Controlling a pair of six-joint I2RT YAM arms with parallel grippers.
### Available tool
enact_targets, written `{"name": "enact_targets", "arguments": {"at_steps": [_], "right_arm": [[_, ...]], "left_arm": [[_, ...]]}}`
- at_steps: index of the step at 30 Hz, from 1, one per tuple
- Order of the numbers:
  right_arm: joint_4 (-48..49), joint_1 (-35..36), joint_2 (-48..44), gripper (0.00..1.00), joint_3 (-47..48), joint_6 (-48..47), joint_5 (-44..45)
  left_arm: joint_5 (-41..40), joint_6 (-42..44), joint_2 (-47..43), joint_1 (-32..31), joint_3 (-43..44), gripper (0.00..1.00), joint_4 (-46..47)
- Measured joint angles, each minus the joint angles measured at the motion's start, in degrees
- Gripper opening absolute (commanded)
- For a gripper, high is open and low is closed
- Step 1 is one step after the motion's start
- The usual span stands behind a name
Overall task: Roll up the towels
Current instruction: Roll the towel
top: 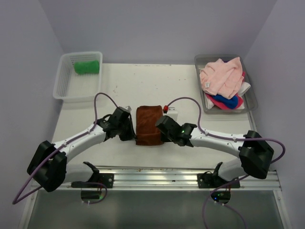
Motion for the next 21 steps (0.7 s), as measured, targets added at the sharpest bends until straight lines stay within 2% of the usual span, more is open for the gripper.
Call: {"name": "enact_targets", "arguments": {"at_steps": [16,17,18,21], "right_arm": [[2.6,-5.2,11.2,0.0,4.8,-4.1,-2.0],[2.8,-5.4,12.0,0.0,5.3,-4.3,-2.1],[3.0,-5.6,12.7,0.0,5.6,-4.5,-2.1],[3.1,-5.9,13.6,0.0,6.0,-4.7,-2.2]], "left_arm": [[-1.1,4.0,15.0,3.5,5.6,0.01,4.0],[-1.2,4.0,15.4,3.5,5.8,0.04,4.3],[-1.4,4.1,15.5,3.5,5.9,0.14,4.5],[-2.2,4.5,15.3,3.5,5.9,0.3,5.0]]}}
